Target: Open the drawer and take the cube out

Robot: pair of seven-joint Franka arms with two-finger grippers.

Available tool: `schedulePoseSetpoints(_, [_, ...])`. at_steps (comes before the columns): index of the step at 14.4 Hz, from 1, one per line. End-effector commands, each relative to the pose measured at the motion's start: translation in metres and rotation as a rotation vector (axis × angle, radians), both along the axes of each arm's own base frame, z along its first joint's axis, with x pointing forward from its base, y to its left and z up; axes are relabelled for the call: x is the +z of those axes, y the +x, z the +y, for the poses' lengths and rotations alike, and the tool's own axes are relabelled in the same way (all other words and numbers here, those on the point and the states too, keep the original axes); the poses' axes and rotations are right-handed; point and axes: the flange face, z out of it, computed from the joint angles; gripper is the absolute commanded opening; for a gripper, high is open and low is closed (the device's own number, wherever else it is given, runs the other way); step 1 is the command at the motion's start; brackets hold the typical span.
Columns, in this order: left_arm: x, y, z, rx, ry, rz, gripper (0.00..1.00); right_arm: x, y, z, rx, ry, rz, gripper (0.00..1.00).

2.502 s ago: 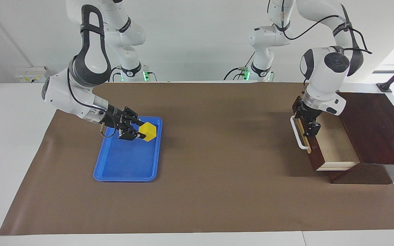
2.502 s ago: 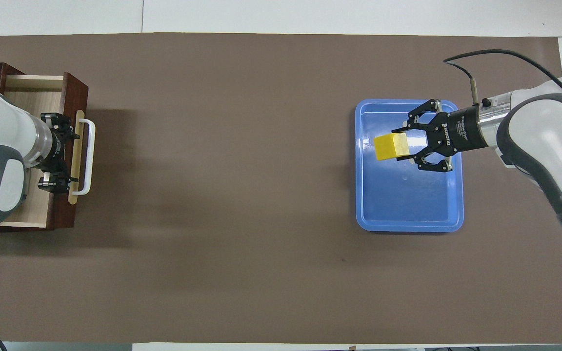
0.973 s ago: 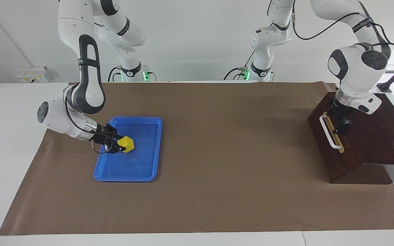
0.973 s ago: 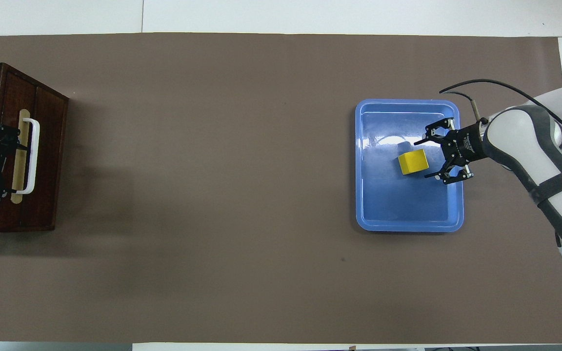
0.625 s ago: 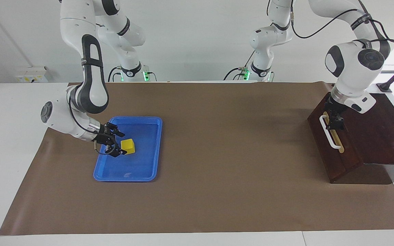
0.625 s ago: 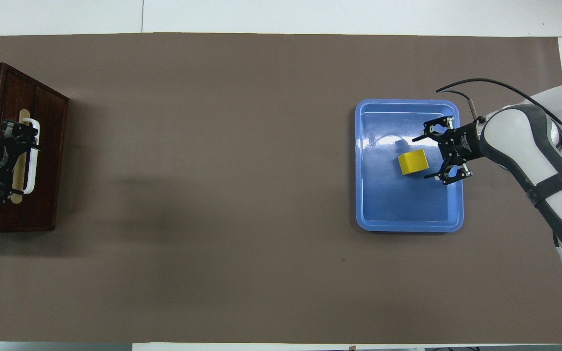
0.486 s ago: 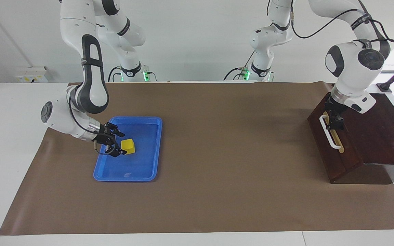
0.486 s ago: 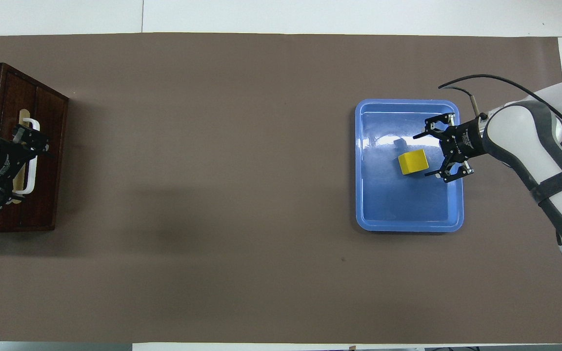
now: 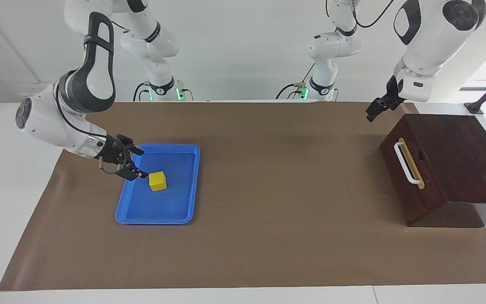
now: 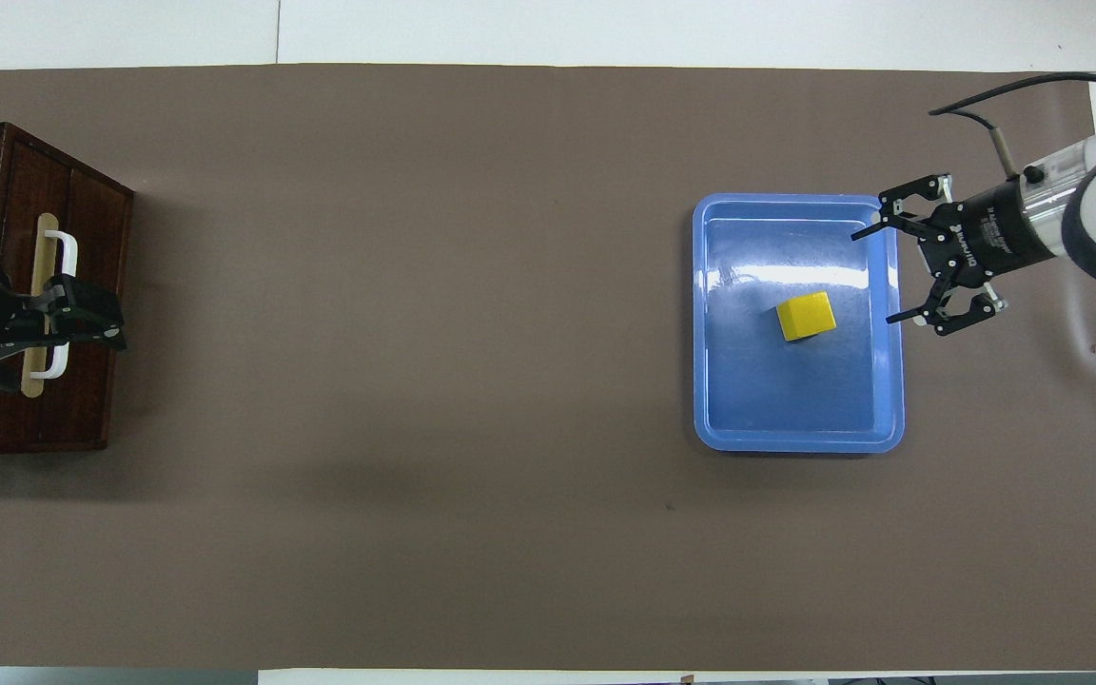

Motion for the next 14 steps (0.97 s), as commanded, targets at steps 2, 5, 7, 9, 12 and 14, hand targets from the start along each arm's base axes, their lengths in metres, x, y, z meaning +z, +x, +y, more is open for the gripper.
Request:
schedulePoseSetpoints(2, [-0.005, 0.004, 0.000, -0.114, -0.035, 0.058, 1.00, 0.074, -0.024, -0.026, 0.300, -0.048, -0.117, 1.00])
schedulePoseSetpoints(5, [-0.012, 0.008, 0.002, -0.153, -0.044, 0.091, 1.00, 0.123, -0.058, -0.035, 0.658, -0.129, -0.225, 1.00])
schedulePoseSetpoints(7, [-0.011, 0.011, 0.004, -0.148, -0.048, 0.106, 1.00, 0.141, -0.071, -0.035, 0.849, -0.167, -0.261, 1.00])
schedulePoseSetpoints(9, [-0.012, 0.010, 0.003, -0.152, -0.049, 0.107, 1.00, 0.155, -0.080, -0.039, 1.039, -0.213, -0.295, 1.00])
schedulePoseSetpoints(12, [-0.013, 0.010, -0.002, -0.163, -0.047, 0.108, 1.00, 0.164, -0.078, -0.044, 1.287, -0.272, -0.324, 1.00])
schedulePoseSetpoints(14, [-0.013, 0.008, -0.002, -0.163, -0.047, 0.111, 1.00, 0.157, -0.072, -0.043, 1.304, -0.311, -0.364, 1.00])
